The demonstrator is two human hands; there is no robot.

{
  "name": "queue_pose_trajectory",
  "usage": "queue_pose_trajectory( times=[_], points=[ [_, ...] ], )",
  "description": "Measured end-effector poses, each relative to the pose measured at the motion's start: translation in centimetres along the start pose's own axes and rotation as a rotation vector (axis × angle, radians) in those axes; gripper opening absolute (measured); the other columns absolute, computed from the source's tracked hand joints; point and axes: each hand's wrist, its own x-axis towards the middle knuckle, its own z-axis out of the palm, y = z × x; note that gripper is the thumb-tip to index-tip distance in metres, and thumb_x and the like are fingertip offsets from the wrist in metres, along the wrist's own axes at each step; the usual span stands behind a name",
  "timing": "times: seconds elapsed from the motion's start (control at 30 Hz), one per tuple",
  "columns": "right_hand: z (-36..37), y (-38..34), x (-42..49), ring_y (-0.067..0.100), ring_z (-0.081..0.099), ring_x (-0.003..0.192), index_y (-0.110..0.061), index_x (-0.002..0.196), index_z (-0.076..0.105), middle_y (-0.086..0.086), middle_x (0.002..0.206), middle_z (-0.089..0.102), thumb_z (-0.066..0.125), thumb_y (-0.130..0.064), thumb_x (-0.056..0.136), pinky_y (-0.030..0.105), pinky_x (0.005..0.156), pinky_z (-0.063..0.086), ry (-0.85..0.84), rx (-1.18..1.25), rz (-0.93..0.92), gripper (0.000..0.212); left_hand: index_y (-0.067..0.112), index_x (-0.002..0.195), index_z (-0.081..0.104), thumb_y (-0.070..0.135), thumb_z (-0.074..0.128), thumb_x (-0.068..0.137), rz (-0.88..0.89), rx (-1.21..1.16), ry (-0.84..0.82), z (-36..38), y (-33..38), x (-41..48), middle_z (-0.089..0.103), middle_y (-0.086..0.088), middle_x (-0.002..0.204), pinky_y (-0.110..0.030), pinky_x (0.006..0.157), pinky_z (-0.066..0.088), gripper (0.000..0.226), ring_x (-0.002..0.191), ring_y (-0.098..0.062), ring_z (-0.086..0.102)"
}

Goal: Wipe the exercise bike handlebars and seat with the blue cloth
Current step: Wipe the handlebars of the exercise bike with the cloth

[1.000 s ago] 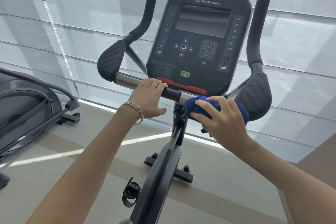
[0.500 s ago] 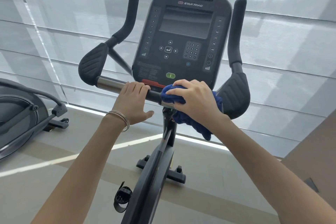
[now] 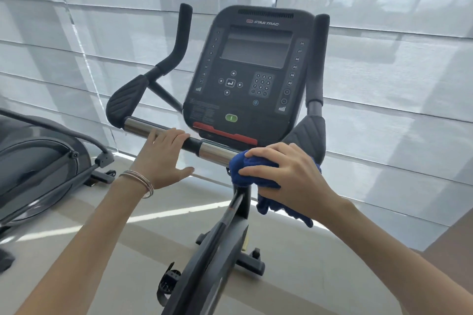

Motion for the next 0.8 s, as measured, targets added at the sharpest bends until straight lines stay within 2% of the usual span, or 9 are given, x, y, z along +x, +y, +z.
queue_pose_trajectory(
  times=[0.13,0.27,0.47,0.63,0.8],
  points=[
    [-2.3,2.6,-3.2,0.025,0.065,0.084,-0.024,0.091,0.075,0.001,0.107,0.070,0.067,-0.015,0.072,0.030,0.070,0.044,0.041,0.024,-0.095,0.022,0.016,0.144,0.025,0.055,0.054,0.082,-0.084,0.059,-0.036,-1.3,3.3,-2.5,0.025,-0.001,0.152,-0.047,0.116,0.014,0.079,0.143,-0.020,0.016],
    [-3.8,5.6,-5.4,0.025,0.065,0.084,-0.025,0.091,0.075,0.001,0.107,0.070,0.069,-0.013,0.069,0.034,0.069,0.050,0.078,0.128,-0.145,0.026,0.019,0.147,0.017,0.058,0.045,0.086,-0.155,0.128,-0.064,-2.8,8.9,-3.6,0.020,-0.001,0.153,-0.043,0.117,0.014,0.078,0.143,-0.021,0.014],
    [-4.8,9.7,-6.5,0.027,0.064,0.087,-0.025,0.093,0.075,0.001,0.109,0.068,0.071,-0.010,0.071,0.037,0.071,0.052,0.100,0.215,-0.235,0.027,0.020,0.144,0.024,0.056,0.044,0.086,-0.212,0.117,-0.012,-4.8,15.7,-4.2,0.026,0.002,0.151,-0.041,0.119,0.012,0.071,0.144,-0.017,0.013],
    [-4.7,12.6,-3.0,0.027,0.062,0.091,-0.022,0.096,0.073,0.000,0.113,0.067,0.063,-0.018,0.078,0.037,0.075,0.048,0.094,0.245,-0.370,0.020,0.019,0.147,0.017,0.062,0.037,0.086,-0.311,0.196,-0.018,-6.1,17.1,-4.1,0.022,0.003,0.154,-0.038,0.118,0.007,0.077,0.143,-0.016,0.012],
    [-2.8,14.3,1.5,0.025,0.061,0.088,-0.028,0.102,0.071,0.000,0.115,0.065,0.068,-0.016,0.074,0.040,0.074,0.049,0.040,0.285,-0.458,0.031,0.017,0.147,0.020,0.064,0.035,0.086,-0.391,0.208,0.010,-6.8,16.1,-3.1,0.025,0.001,0.152,-0.038,0.118,0.007,0.079,0.143,-0.018,0.015]
  ],
)
